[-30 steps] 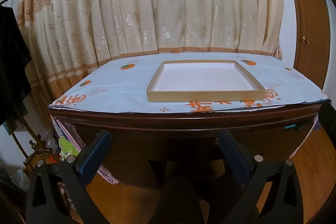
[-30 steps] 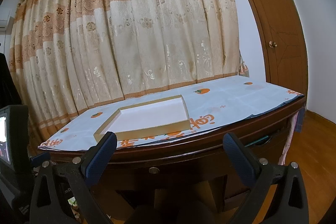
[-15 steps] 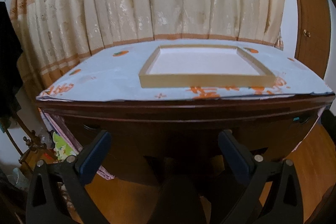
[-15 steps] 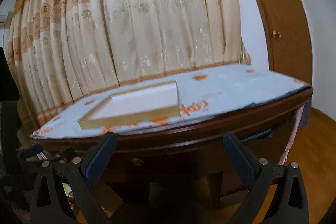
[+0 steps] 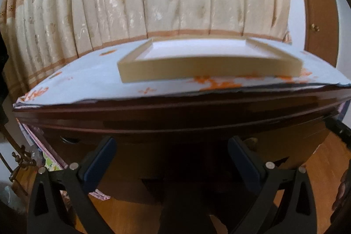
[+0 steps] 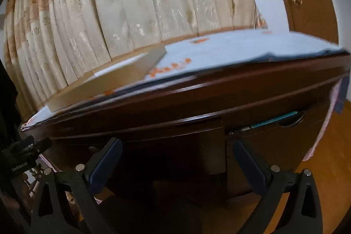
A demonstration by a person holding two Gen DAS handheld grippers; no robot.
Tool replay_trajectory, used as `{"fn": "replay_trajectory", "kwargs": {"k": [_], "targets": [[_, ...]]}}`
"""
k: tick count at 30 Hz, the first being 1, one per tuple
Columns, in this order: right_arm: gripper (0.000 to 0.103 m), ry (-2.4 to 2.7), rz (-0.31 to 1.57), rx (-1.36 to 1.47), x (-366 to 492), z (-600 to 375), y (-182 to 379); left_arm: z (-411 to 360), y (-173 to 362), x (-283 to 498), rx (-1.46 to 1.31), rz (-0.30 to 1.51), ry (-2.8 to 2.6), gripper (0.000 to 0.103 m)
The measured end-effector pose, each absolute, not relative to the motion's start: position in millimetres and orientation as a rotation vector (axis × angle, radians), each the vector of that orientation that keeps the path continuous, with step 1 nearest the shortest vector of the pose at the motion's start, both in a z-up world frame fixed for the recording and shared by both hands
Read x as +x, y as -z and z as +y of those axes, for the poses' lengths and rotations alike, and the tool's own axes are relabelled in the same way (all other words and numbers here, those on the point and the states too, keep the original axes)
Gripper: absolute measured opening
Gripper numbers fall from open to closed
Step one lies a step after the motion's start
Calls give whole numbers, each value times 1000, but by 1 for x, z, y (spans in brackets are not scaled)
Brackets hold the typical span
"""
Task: Take underwear out of drawer
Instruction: 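Lower both tools toward the dresser drawer as it is pulled open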
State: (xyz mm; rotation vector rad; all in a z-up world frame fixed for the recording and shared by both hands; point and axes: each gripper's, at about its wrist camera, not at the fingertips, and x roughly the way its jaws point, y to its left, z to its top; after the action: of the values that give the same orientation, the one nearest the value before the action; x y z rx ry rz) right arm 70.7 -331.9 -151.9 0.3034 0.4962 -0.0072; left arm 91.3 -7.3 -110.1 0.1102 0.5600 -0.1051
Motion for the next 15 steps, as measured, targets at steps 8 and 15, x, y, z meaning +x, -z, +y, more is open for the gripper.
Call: {"fn": "replay_trajectory", "kwargs": {"k": [8,15], "targets": [[102,-76,483,327,104,-356,173,1,128,110,61,563,61,103],[102,-139,472,296,115,-353,172,0,134,116,72,561,53,103]]}}
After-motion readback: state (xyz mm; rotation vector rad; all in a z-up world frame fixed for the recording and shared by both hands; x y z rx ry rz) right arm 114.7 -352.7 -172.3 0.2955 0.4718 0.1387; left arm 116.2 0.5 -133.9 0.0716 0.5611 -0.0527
